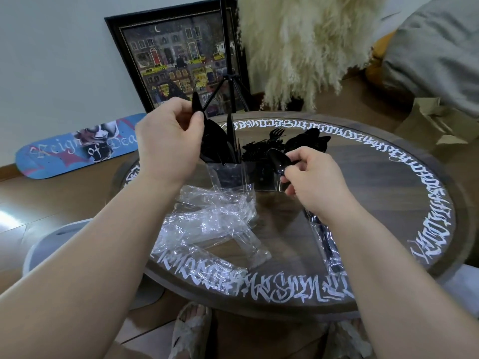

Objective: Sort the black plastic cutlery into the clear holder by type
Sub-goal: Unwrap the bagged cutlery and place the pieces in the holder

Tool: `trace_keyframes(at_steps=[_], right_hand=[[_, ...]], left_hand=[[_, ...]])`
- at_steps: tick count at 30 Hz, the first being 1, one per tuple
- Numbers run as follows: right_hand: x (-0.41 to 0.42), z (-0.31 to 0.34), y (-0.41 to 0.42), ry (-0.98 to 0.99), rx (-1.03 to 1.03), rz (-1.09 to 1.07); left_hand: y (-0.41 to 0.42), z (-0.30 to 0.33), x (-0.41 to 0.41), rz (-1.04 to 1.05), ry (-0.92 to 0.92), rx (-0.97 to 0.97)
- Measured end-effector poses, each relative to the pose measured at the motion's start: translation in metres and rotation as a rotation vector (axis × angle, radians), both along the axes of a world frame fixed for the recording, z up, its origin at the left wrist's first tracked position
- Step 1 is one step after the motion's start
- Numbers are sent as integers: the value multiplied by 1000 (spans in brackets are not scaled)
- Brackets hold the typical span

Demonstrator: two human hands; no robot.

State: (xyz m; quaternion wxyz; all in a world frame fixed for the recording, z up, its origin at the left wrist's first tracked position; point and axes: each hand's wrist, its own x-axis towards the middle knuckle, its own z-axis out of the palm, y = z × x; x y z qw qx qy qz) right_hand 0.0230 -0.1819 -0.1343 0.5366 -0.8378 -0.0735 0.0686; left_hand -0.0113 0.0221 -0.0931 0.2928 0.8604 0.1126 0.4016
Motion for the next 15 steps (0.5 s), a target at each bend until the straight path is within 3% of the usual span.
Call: trace_keyframes(at_steps=[9,15], right_hand=[[-1,-2,4,-9,-4,9],[-1,-2,9,28,58,-13]], left_hand=[[-1,2,9,-5,-33,-17],[-8,-26,16,-3,292,149]])
